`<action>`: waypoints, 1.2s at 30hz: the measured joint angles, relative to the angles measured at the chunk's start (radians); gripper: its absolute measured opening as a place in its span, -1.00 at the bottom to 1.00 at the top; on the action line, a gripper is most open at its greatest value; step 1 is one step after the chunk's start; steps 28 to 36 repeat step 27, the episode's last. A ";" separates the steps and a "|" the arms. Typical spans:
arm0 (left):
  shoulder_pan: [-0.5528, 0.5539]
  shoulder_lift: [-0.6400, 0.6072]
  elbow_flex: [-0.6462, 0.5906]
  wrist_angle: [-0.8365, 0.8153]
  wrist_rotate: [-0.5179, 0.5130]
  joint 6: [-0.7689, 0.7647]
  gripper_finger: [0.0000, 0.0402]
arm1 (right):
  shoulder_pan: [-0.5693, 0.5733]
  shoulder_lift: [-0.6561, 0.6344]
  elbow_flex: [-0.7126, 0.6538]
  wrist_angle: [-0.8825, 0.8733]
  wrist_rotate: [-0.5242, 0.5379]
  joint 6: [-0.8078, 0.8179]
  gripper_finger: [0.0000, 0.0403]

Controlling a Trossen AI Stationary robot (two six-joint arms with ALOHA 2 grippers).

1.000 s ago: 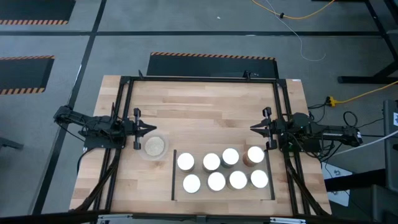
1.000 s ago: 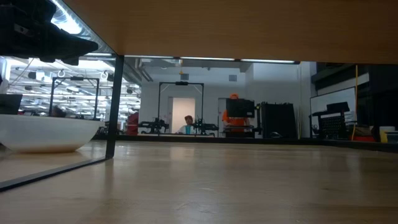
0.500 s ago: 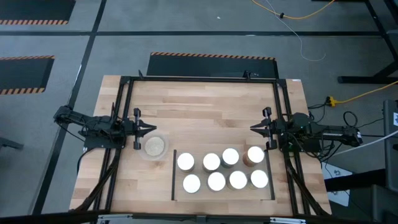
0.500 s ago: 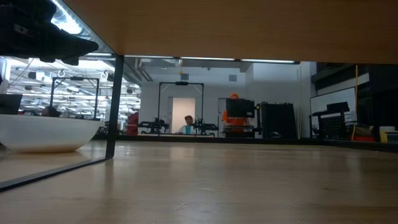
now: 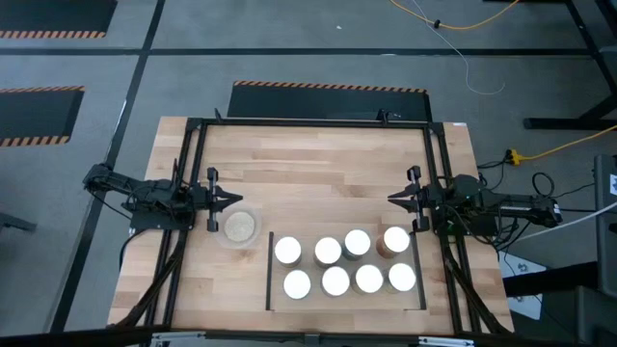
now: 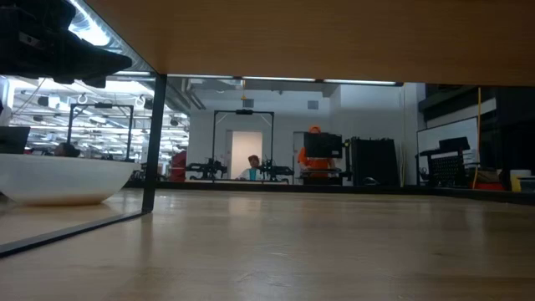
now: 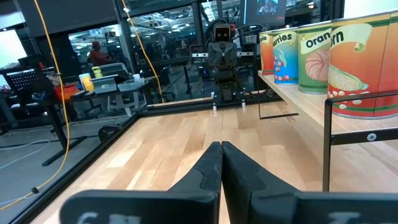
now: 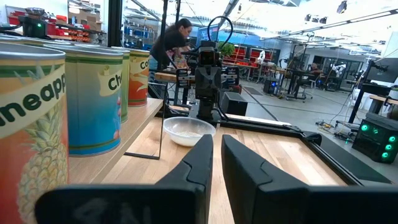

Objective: Pick and place cans onto a shelf
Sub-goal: Return to Home Position

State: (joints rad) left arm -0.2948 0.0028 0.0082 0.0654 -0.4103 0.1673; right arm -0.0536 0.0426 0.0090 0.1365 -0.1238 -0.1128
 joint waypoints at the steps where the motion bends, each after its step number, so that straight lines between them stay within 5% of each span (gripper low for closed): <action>1: 0.000 0.000 0.000 0.000 0.000 0.000 -0.99 | 0.000 0.000 0.000 0.000 0.000 0.000 -0.80; 36: 0.000 0.000 0.000 0.000 0.000 0.000 -0.99 | 0.000 0.000 0.000 0.000 0.000 0.000 -0.80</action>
